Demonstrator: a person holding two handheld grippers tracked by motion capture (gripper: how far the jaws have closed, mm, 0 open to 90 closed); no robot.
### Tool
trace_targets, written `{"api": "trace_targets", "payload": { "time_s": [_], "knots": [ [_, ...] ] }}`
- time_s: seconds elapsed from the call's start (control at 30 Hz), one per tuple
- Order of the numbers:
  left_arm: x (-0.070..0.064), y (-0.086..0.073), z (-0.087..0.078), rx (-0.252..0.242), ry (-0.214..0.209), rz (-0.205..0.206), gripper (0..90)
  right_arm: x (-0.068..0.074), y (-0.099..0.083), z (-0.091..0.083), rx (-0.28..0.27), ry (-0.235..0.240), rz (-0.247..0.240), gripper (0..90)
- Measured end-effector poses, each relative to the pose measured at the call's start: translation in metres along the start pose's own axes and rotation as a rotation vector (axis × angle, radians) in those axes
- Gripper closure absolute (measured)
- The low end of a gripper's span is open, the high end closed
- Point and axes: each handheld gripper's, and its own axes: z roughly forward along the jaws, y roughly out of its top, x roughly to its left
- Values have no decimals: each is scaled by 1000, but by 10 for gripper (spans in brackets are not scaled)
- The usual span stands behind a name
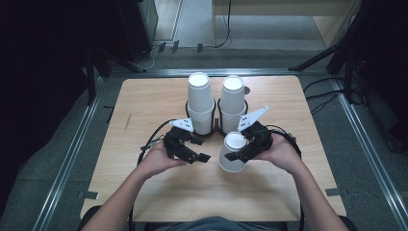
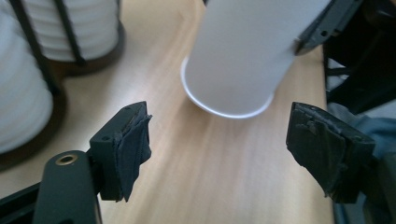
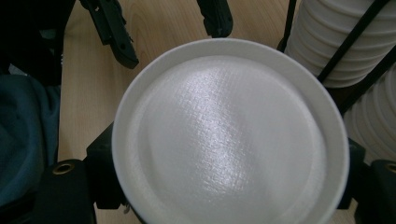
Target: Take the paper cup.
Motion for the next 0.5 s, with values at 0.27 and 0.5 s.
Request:
{"api": "trace_targets", "payload": {
  "time_s": [0.27, 0.5],
  "knots": [
    [1, -4, 1, -30, 35, 12, 123, 3, -2, 7, -15, 5, 9, 227],
    [7, -6, 3, -28, 52, 9, 75, 3, -2, 15, -45, 26, 22, 227]
  ]
}}
